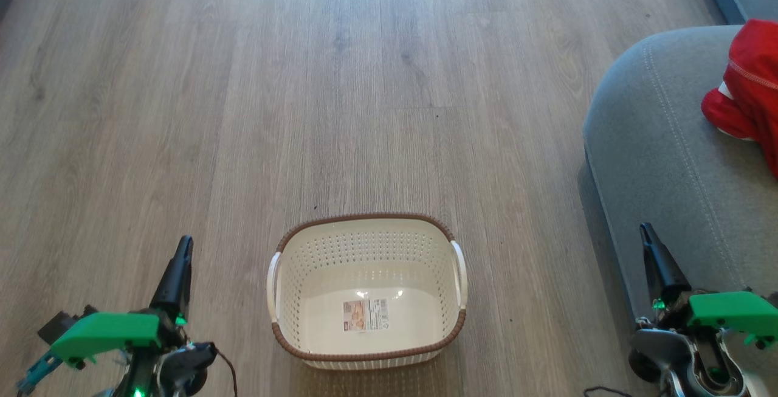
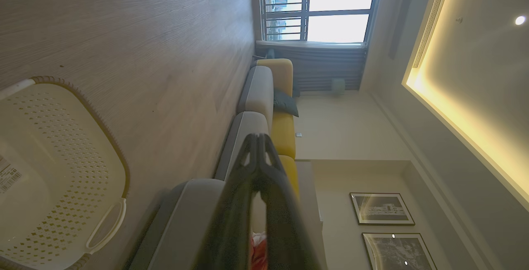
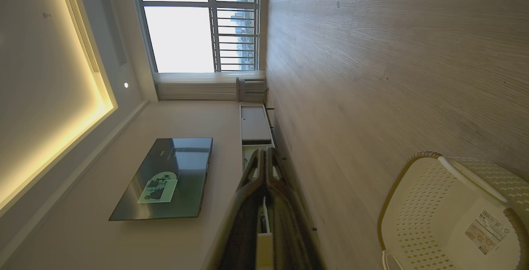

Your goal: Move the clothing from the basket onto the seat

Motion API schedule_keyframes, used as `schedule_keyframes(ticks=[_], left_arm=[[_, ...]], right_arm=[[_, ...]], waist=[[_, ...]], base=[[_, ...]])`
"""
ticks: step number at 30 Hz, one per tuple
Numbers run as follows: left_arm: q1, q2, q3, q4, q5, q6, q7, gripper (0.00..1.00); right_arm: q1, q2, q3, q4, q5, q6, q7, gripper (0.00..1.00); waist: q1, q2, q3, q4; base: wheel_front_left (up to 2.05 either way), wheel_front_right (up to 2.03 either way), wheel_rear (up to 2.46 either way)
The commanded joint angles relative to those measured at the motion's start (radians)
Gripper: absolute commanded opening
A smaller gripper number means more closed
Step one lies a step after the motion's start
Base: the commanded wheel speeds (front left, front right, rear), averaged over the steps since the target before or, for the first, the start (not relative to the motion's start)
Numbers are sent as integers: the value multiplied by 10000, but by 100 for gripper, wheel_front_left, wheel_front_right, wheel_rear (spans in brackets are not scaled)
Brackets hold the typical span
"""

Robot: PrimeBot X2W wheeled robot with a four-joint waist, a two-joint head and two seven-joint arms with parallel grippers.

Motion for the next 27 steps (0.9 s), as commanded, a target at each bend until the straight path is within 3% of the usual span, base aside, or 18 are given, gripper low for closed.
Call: schedule_keyframes(ticks=[1,27], left_arm=[[-477,79,352,-332,-67,-94,76,0],[-477,79,351,-332,-68,-94,75,0]], right_arm=[[-559,-10,157,-380,-24,81,52,0],[-560,-5,150,-380,-30,81,57,0]], waist=[[0,0,0,0],[0,0,0,0]], base=[[0,0,0],[0,0,0]])
